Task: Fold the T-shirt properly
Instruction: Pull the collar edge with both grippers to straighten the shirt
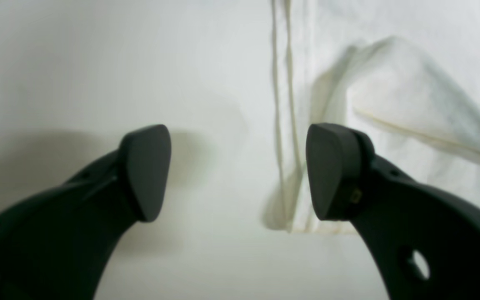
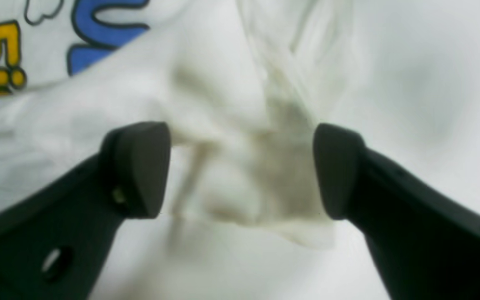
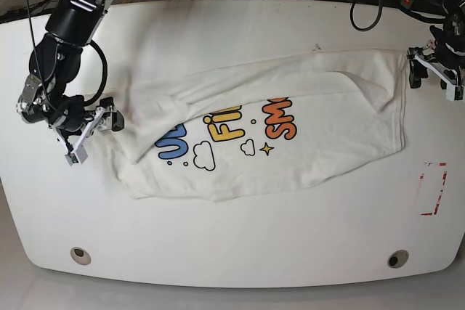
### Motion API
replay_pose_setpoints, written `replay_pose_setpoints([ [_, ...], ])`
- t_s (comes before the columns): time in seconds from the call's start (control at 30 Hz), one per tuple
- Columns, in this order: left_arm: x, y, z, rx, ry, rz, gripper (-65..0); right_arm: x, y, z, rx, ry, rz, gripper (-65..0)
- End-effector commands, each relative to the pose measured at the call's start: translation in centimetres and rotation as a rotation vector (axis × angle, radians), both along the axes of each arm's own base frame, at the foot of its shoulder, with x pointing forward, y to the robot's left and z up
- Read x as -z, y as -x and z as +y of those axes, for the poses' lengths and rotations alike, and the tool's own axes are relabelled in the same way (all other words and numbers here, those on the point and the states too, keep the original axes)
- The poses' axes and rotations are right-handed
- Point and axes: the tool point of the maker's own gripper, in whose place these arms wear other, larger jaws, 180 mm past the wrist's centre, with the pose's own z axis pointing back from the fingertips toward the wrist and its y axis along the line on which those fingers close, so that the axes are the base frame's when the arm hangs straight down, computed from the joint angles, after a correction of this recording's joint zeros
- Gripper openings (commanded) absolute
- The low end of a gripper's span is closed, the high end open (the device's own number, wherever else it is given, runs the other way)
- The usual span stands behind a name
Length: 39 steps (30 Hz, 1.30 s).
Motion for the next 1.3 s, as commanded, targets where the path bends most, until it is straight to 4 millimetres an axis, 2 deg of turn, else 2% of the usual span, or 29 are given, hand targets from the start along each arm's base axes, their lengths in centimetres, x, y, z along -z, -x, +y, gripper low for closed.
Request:
replay_pose_setpoints([
  [0.0,-1.9,-0.7,-0.4,0.019,-0.020,-0.062,-17.1,-2.1,0.0,-2.2,0.003,0.077,-0.063,-11.1],
  [0.07,-2.4,-1.1,-1.3,0.045,-0.027,-0.076,-16.8,-2.1,0.7,-2.9,0.002,0.105,-0.067,-11.1],
  [0.2,-1.3,-1.5,-4.0,0.100,0.006,-0.059,-17.1,-1.8,1.3,-4.5,0.015,0.161,-0.066,-11.1],
  [0.33,-0.3,-0.9,-4.9,0.126,0.017,-0.029,-16.9,-0.1,2.1,-5.3,0.034,0.178,-0.037,-11.1],
  [0.43,0.5,-0.7,-6.1,0.158,0.031,-0.004,-16.9,1.7,2.4,-5.3,0.058,0.125,-0.024,-11.1],
  [0.6,2.0,0.4,-5.7,0.151,-0.005,0.058,-16.9,3.4,2.7,-5.2,0.085,0.070,-0.012,-11.1],
  [0.73,2.9,0.9,-5.8,0.136,-0.018,0.081,-17.1,4.1,2.9,-4.6,0.089,0.049,-0.004,-11.7],
  [0.87,3.9,1.0,-5.4,0.132,-0.024,0.081,-17.2,4.4,2.9,-3.7,0.087,0.030,-0.004,-22.5],
  [1.0,5.4,1.7,-5.3,0.115,0.008,0.104,-17.9,4.5,2.9,-3.4,0.086,0.024,-0.004,-43.9],
  [1.03,5.6,1.8,-5.2,0.113,0.012,0.109,-21.0,4.7,2.9,-3.1,0.086,0.016,-0.004,-51.0],
  [1.1,5.7,1.8,-5.2,0.112,0.014,0.111,-28.6,4.8,3.0,-2.9,0.085,0.013,0.000,-59.9],
  [1.13,5.7,1.8,-5.2,0.112,0.014,0.111,-36.3,5.2,3.5,-2.8,0.084,0.012,0.011,-63.9],
  [1.27,5.8,2.1,-5.0,0.113,0.007,0.123,-57.4,4.5,4.4,-2.8,0.060,0.054,-0.003,-65.0],
])
